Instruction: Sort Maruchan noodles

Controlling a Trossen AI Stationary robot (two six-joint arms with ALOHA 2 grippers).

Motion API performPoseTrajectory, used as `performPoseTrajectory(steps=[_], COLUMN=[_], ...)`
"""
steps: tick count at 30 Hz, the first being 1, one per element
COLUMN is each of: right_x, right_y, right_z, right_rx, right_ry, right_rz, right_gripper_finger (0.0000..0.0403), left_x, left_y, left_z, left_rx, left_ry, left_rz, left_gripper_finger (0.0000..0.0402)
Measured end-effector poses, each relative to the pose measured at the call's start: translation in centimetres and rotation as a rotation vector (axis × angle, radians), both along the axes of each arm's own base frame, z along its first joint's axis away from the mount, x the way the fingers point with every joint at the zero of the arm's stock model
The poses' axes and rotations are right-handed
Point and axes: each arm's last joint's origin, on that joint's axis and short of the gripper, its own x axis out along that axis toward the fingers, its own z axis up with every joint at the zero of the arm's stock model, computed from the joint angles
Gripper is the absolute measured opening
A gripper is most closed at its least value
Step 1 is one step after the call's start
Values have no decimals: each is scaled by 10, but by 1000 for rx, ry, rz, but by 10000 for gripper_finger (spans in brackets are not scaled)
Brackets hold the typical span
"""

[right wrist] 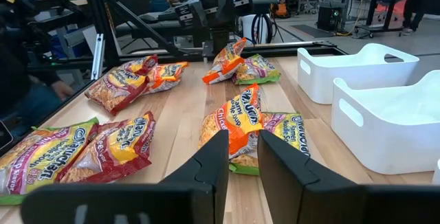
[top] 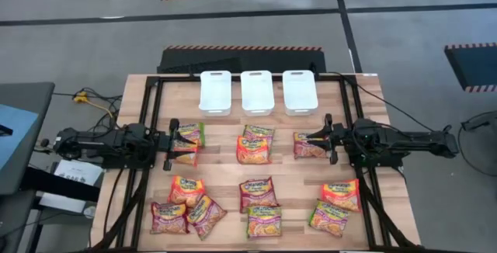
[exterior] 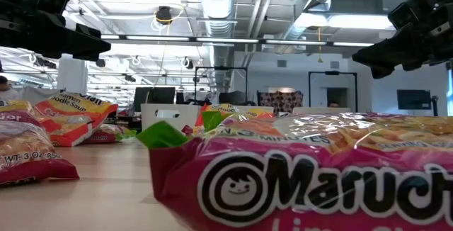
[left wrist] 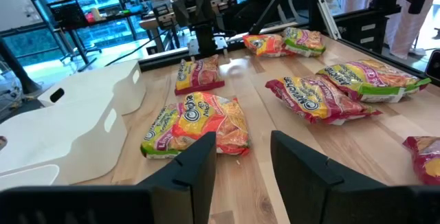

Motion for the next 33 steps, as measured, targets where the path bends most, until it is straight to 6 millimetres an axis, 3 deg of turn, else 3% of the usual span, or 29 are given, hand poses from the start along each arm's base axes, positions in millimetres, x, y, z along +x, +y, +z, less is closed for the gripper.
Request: performPoseTrajectory(steps=[33], right_x=[0], right_y=[-1], right_z=[0], right_rx=[-4], right_ry=[-2], right_rz=[-33], right_gripper_finger=[103], left_x=[0], left_y=[0], left_z=[0], left_rx=[54], left_ry=[-3], left_rz=[-3], left_gripper_finger=[130])
